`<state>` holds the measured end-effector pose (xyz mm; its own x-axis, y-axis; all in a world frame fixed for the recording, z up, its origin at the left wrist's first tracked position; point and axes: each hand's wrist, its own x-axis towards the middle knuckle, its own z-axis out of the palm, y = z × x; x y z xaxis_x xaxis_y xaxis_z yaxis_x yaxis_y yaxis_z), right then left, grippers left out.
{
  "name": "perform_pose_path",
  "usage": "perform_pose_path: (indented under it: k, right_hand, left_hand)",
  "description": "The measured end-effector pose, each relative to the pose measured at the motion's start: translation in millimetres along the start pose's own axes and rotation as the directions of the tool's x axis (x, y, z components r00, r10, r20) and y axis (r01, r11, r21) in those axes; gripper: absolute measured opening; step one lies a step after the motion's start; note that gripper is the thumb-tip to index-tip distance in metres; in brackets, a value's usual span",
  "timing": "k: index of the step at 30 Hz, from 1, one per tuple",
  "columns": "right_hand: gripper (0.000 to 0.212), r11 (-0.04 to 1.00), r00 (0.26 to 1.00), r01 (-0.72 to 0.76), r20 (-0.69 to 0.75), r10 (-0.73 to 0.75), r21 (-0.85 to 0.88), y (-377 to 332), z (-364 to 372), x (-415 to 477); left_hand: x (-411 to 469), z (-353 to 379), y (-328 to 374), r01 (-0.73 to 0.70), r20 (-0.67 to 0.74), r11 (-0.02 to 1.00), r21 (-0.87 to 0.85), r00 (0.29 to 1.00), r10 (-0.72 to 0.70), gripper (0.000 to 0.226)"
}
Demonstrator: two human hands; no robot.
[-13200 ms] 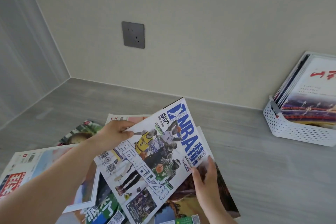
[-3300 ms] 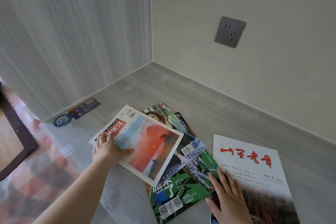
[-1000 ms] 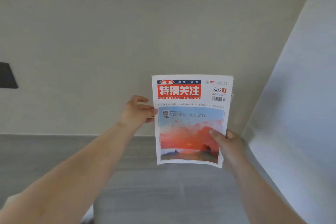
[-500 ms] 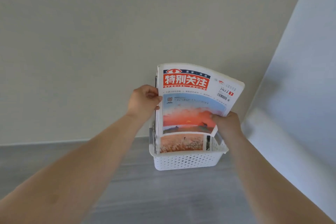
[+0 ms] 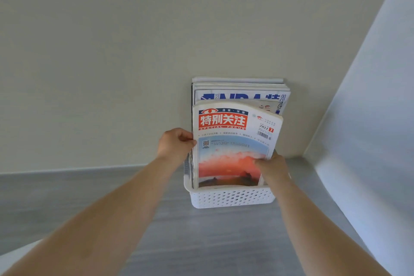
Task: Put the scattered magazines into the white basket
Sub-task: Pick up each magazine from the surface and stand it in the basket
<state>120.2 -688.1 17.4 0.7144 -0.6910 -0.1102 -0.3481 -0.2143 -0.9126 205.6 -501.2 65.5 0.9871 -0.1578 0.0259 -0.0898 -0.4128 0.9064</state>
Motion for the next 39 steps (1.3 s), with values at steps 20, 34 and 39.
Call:
perform_pose_path:
  k: [20,34,39]
  right_hand:
    - [0.038,0.946,0.935,0.309,-0.150,-0.321,-0.098,-2.0,22.6,-73.1]
    - [0.042,0.792,0.778,0.563,0.475,-0.412,-0.235,28.7,170.9,-296.5]
    - [0.044,0.659,0.627,0.703,0.671,-0.396,-0.268,27.4,227.2,-347.7]
  left_hand:
    - [-60.3,-33.0,-48.0,0.128,-0.051,0.980,-0.155,0.989,-0.137,0.008]
    - [-250.9,-247.1,-228.9,0.429,-0.353,0.888,0.166,0.867,-0.353,0.012]
    - [-273.4,-306.9,-251.3,0.462,-0.397,0.849,0.256,0.851,-0.344,0.017]
